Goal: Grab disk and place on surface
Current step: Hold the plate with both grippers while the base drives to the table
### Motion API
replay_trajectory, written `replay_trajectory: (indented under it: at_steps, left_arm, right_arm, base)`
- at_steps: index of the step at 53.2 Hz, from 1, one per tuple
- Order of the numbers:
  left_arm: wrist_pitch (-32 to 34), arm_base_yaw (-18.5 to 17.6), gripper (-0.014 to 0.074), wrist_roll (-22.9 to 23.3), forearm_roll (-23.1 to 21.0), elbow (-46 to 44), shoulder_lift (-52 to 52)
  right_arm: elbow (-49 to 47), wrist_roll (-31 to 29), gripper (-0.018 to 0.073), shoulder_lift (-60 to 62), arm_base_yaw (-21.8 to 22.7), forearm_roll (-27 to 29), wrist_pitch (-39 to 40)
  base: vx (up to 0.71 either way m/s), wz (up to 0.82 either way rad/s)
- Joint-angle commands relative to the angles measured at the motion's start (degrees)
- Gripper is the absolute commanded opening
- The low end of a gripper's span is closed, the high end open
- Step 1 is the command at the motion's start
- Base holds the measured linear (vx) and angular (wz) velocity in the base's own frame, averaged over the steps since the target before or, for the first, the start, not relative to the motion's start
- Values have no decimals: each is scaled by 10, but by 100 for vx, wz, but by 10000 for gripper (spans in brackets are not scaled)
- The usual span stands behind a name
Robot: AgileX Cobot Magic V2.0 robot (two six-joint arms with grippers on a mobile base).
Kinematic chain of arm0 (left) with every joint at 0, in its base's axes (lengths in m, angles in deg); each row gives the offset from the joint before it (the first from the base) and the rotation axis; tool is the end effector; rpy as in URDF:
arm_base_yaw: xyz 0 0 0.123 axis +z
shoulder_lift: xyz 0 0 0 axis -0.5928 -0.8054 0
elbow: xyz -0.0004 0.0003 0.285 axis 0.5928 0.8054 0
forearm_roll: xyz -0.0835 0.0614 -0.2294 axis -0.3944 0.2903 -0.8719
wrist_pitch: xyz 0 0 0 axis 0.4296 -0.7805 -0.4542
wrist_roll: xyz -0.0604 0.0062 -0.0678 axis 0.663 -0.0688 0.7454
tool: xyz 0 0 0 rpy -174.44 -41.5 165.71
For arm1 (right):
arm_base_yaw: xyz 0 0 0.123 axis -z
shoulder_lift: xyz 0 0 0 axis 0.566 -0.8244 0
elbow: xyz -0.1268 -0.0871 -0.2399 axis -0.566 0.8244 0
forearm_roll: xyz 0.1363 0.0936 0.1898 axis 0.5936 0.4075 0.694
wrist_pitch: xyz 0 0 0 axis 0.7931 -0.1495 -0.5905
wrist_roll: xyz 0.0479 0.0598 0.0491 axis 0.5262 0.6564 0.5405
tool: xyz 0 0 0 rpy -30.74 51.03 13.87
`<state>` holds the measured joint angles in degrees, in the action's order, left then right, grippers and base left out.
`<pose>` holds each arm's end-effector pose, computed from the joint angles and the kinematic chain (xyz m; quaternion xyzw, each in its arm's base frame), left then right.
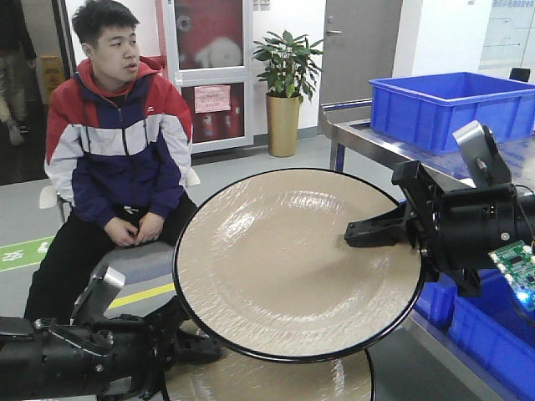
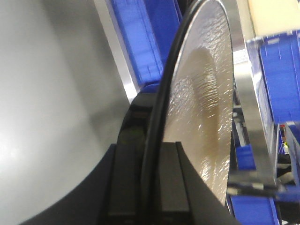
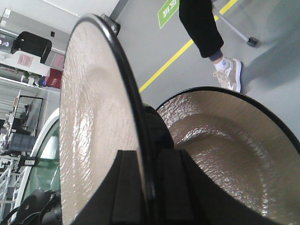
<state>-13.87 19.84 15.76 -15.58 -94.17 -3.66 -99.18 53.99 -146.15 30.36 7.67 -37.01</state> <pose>0.2826 -0.1383 0.2649 -0.0961 0.8460 -0.4669 0.2388 0.2914 0.0868 0.3799 0.0486 0.8358 0.4711 0.2779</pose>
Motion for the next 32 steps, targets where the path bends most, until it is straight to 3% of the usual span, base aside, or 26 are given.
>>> replay_trajectory:
  at_steps: [1, 18, 32]
  left_arm:
    - [-23, -1, 1, 8, -51, -20, 27]
    - [-23, -1, 1, 8, -51, -20, 27]
    - [-23, -1, 1, 8, -51, -20, 27]
  right_arm:
    - [-24, 3, -8, 24, 2, 65, 20]
    - [-24, 3, -8, 23, 2, 65, 20]
    - [-24, 3, -8, 23, 2, 65, 20]
  base:
    - [42, -5]
    - [41, -12]
    - [38, -38]
